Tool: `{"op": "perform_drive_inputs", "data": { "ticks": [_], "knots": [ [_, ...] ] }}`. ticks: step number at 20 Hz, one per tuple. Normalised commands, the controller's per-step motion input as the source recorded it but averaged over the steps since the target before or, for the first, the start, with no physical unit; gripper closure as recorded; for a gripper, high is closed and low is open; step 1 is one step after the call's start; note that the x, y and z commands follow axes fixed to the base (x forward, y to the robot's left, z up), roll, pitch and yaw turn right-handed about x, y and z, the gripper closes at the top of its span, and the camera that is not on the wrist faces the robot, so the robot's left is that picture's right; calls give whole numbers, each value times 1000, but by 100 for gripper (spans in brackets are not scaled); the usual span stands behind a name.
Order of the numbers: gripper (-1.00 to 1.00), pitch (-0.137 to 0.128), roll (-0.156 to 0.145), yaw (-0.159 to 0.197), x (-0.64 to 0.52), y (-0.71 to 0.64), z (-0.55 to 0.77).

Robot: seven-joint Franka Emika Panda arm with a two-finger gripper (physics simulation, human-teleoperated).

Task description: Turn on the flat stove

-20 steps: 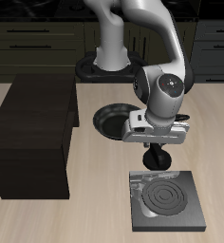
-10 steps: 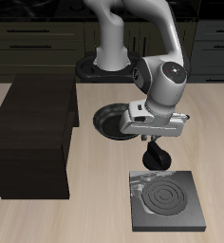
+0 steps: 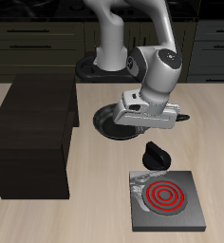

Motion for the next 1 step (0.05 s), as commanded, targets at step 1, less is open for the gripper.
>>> {"op": "perform_drive_inputs", "data": {
  "ticks": [1],
  "knots": [
    [100, -17, -12, 14, -68, -50, 100]
  ]
}}
